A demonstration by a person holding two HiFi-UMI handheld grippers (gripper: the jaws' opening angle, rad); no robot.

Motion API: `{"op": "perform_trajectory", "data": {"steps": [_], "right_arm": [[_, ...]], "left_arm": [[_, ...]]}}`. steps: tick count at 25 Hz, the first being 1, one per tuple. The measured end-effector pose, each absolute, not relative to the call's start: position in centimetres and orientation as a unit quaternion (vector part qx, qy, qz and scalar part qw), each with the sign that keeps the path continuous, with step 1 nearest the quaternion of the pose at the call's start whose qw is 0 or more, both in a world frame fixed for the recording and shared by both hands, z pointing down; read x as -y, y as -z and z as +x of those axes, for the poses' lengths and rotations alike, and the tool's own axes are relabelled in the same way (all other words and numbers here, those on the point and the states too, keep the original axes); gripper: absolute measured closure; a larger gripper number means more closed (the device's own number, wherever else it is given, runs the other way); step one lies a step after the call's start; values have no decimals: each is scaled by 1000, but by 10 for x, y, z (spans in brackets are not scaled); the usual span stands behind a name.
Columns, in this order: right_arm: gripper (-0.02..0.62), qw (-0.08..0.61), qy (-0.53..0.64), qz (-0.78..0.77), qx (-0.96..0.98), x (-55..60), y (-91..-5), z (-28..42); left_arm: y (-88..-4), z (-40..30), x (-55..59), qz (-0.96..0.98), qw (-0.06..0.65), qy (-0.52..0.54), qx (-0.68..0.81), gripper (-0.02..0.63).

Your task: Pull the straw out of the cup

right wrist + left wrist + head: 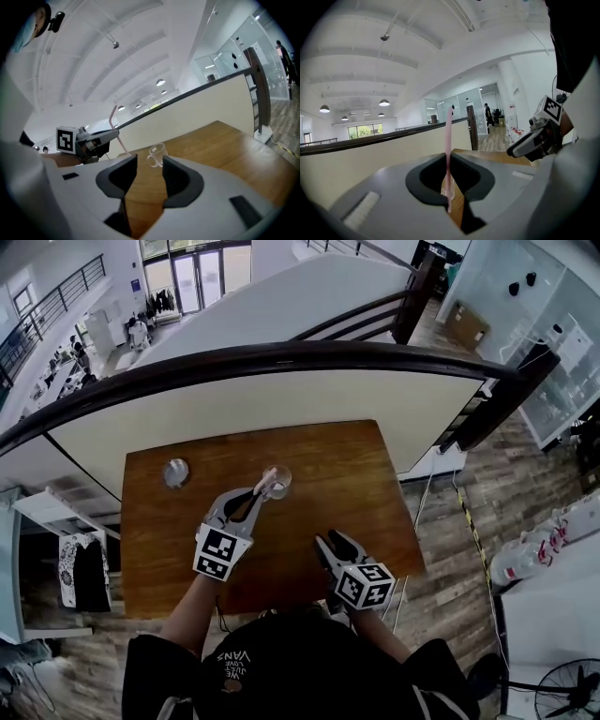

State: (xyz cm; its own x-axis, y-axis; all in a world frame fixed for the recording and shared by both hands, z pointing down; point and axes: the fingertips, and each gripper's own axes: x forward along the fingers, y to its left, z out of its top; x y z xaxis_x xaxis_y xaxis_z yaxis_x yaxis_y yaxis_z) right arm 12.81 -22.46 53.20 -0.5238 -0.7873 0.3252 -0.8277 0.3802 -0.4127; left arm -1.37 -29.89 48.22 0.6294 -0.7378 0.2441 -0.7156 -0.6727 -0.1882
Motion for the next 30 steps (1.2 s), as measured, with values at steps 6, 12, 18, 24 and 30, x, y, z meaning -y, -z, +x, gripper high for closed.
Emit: {"op": "perform_trajectory", "data": {"steps": [6, 12, 18, 24, 30], "right_arm": [[434, 32, -265, 491, 829, 221, -530, 113], [434, 32, -264, 489, 831, 216, -531, 95], [434, 30, -265, 493, 828, 210, -533, 77], [434, 35, -265, 496, 826, 204, -537, 62], [434, 41, -266, 498, 824, 198, -540, 51]], "left_arm": [[-497, -38, 281, -898, 13, 153, -412, 571], [-507, -57, 264, -896, -8, 151, -418, 572], [-515, -74, 247, -895, -26, 150, -418, 572], [-526, -87, 233, -895, -44, 151, -417, 572], [-548, -98, 218, -897, -62, 156, -408, 572]]}}
